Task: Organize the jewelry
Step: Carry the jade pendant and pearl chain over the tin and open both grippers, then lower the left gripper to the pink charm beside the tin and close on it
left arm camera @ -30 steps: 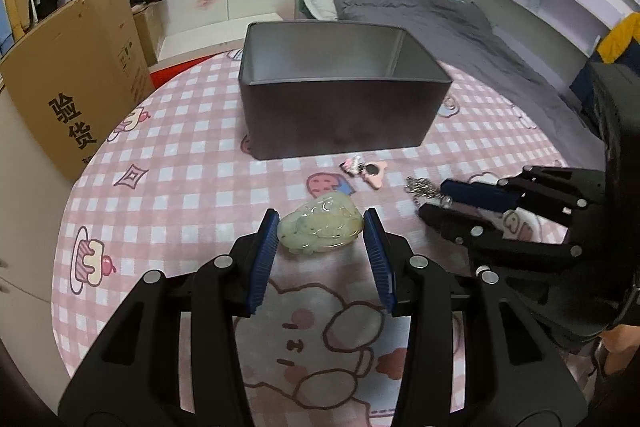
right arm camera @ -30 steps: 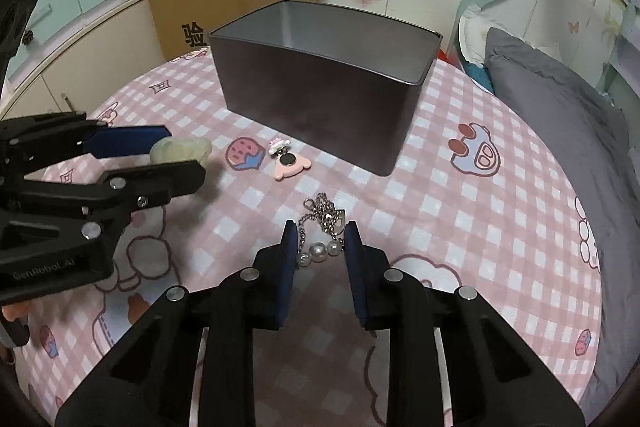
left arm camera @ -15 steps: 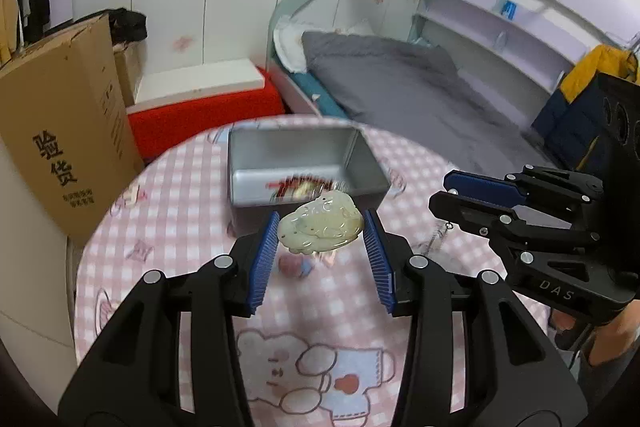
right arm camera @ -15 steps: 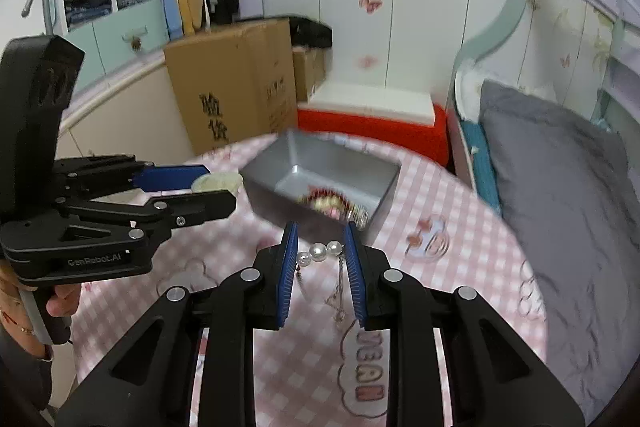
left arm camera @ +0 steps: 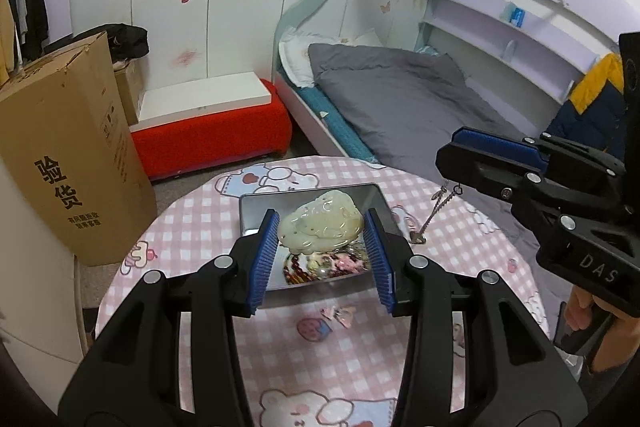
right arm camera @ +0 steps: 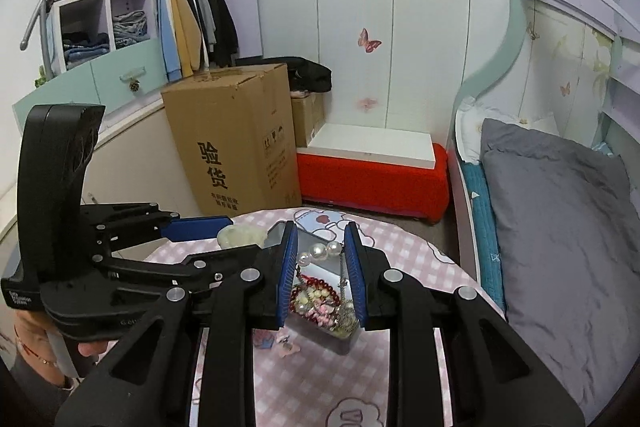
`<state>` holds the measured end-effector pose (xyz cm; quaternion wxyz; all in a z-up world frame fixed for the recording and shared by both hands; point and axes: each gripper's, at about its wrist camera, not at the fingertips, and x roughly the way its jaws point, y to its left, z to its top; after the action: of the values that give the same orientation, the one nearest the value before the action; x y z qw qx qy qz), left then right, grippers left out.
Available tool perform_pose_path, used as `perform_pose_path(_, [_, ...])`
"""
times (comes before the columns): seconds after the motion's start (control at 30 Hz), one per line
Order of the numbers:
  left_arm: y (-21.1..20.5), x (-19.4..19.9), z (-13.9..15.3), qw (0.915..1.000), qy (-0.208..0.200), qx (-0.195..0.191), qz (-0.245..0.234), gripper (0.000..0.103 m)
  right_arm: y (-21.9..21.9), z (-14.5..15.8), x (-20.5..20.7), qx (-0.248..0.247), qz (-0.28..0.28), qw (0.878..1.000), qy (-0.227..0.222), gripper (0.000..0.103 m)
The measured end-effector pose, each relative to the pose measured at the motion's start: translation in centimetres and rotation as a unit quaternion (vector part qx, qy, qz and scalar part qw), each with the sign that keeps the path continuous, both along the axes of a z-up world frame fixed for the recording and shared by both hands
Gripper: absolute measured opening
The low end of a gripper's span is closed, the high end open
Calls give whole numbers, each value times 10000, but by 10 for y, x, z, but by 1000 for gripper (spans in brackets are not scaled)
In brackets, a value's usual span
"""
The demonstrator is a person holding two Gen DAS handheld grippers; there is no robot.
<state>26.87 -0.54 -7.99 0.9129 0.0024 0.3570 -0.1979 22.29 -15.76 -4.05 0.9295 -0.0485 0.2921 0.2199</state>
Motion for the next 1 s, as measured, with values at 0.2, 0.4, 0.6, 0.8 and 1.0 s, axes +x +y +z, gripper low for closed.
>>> perform_pose_path(0.2, [-6,14,-18,9998,193,79,-9,43,2,-22,13,1,-16,9996,265,22])
perform_pose_path(0.4, [-9,22,-31,9993,345,158,14,43,2,-42,22,0,-56,9986,526,22])
perform_pose_path(0.6, [-10,24,-37,9991,378,182,78,45,0,-49,25,51,-71,9977,672,22])
perform_pose_path(0.8, [-5,23,-36,9989,375,191,217,59,-5,-51,27,161,-113,9970,746,23])
perform_pose_path(1.0, [-3,15,-29,9991,292,187,250,60,-5,-46,22,183,-120,9971,722,24])
